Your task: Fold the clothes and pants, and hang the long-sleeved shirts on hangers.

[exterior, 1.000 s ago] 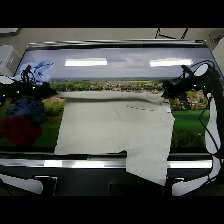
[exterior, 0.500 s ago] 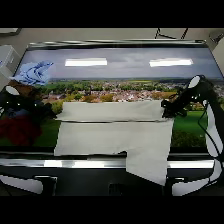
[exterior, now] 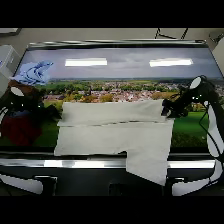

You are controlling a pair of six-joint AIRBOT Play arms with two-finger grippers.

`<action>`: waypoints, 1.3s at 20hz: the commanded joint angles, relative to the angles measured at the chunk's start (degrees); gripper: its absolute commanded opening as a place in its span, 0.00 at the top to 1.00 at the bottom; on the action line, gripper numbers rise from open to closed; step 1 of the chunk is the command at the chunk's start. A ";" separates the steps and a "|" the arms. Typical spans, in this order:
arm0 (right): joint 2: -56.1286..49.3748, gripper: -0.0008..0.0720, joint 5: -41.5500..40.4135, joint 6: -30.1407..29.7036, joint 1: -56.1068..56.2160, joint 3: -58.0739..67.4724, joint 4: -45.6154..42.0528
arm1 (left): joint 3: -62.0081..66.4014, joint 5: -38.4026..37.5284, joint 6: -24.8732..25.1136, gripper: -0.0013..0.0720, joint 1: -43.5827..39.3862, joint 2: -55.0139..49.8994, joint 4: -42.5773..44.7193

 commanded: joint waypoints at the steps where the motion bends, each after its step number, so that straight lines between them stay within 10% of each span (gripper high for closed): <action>1: 1.66 0.27 8.26 -1.79 -5.57 3.78 0.85 | 3.08 -5.42 -0.20 0.30 2.60 1.40 0.20; 18: 17.18 0.24 9.44 -8.00 -15.85 -22.67 -4.07 | -41.70 6.08 8.04 0.38 8.79 19.45 1.09; 21: 17.18 0.24 9.84 -8.00 -15.85 -22.67 -3.54 | -42.82 8.48 7.98 0.50 7.10 19.45 -2.19; 24: 17.33 0.24 10.62 -8.26 -15.85 -23.08 -3.63 | -43.23 9.42 6.93 0.95 5.75 19.50 -2.75; 26: 19.08 0.24 8.92 -9.55 -15.85 -26.97 -3.82 | -43.23 9.29 6.93 0.95 5.44 19.52 -2.75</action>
